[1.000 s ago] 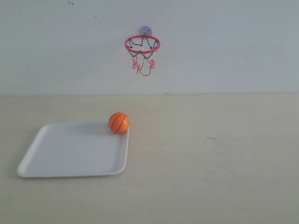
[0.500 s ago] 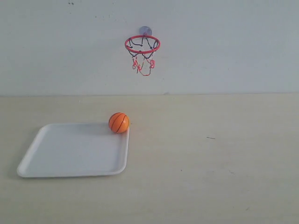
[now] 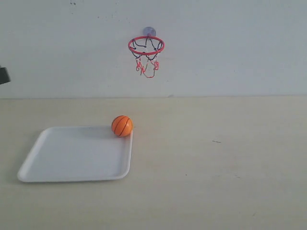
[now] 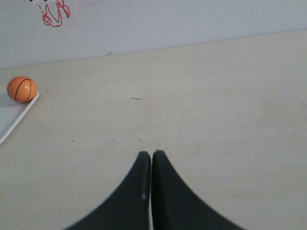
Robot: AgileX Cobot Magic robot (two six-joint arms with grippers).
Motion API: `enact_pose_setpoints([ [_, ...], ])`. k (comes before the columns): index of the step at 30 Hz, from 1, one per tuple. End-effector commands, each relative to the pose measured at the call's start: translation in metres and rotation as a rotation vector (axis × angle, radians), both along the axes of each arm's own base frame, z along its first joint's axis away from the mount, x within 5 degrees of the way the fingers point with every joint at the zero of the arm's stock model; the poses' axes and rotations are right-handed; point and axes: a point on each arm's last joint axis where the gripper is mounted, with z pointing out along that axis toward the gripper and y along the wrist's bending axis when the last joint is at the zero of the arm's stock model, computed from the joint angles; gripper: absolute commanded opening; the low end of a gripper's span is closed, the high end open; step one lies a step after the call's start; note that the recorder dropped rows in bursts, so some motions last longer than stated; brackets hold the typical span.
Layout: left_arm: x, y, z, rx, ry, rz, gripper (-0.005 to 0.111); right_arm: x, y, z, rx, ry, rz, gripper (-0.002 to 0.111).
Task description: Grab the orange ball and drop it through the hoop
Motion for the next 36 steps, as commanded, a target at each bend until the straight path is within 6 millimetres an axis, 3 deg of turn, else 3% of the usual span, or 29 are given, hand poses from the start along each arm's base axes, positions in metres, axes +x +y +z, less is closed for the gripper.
enact_pose_setpoints([
  [1,0.039,-0.037,0.007,0.092,0.070,-0.157,0.004,0.000,0.000,0.001,-0.001,-0.015,0.001,0.000],
  [7,0.086,-0.071,0.005,0.121,0.115,-0.214,0.004,0.000,0.000,0.001,-0.001,-0.015,0.001,0.000],
  [13,0.118,-0.090,-0.018,0.434,0.100,-0.393,0.004,0.000,0.000,0.001,-0.001,-0.015,0.001,0.000],
  [17,0.131,-0.084,-0.034,0.544,0.123,-0.324,0.004,0.000,0.000,0.001,-0.001,-0.015,0.001,0.000],
  [21,0.135,-0.073,-0.035,0.649,0.124,-0.222,0.004,0.000,0.000,0.001,-0.001,-0.015,0.001,0.000],
  [24,0.135,-0.064,-0.031,0.886,0.125,-0.109,0.004,0.000,0.000,0.001,-0.001,-0.015,0.001,0.000],
  [25,0.134,-0.060,-0.030,1.011,0.158,-0.049,0.004,0.000,0.000,0.001,-0.001,-0.015,0.001,0.000],
  [28,0.126,-0.049,-0.035,1.142,0.396,0.049,0.004,0.000,0.000,0.001,-0.001,-0.015,0.001,0.000],
  [30,0.122,-0.047,-0.039,1.092,0.529,0.040,0.004,0.000,0.000,0.001,-0.001,-0.015,0.001,0.000],
  [32,0.123,-0.050,-0.040,0.901,0.605,-0.016,0.004,0.000,0.000,0.001,-0.001,-0.015,0.001,0.000],
  [36,0.128,-0.075,-0.029,0.723,0.656,-0.309,0.004,0.000,0.000,0.001,-0.001,-0.015,0.001,0.000],
])
